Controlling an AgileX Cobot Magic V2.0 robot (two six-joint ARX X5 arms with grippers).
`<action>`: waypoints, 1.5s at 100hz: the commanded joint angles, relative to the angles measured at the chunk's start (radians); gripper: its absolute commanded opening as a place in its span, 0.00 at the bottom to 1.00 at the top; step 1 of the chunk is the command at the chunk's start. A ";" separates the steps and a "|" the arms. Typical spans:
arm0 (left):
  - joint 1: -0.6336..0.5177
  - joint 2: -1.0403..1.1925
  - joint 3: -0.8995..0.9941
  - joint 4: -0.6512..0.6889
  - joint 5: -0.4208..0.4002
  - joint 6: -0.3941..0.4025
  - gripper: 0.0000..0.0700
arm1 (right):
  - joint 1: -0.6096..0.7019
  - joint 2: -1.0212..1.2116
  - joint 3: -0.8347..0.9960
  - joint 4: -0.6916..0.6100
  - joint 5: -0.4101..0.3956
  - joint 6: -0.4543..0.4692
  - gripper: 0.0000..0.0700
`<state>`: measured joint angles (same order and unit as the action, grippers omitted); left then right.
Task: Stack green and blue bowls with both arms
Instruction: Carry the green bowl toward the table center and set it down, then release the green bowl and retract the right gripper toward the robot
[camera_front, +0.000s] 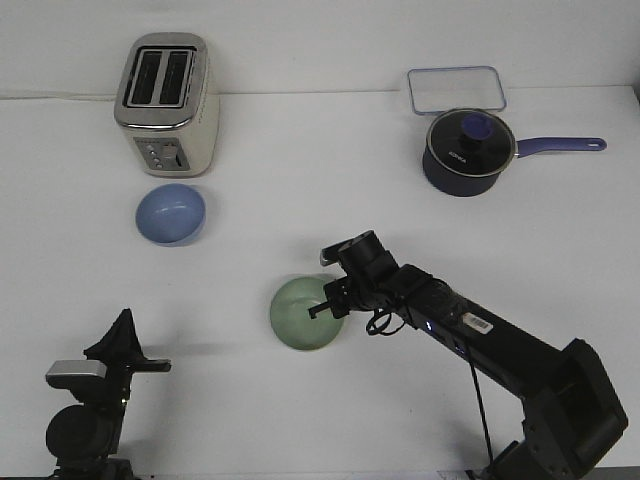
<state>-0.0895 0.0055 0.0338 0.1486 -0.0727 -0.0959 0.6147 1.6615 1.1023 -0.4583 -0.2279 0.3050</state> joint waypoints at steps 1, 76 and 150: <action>-0.001 -0.002 -0.019 0.010 0.002 -0.002 0.02 | 0.010 0.024 0.008 0.008 0.003 0.014 0.25; -0.001 -0.002 -0.019 0.010 0.002 -0.002 0.02 | -0.256 -0.328 0.010 -0.116 0.066 -0.077 0.43; -0.001 -0.002 -0.019 0.010 0.002 -0.002 0.02 | -0.557 -0.789 -0.230 0.063 0.131 -0.267 0.43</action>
<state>-0.0895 0.0055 0.0338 0.1486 -0.0727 -0.0959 0.0582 0.8978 0.9173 -0.4442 -0.0998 0.0483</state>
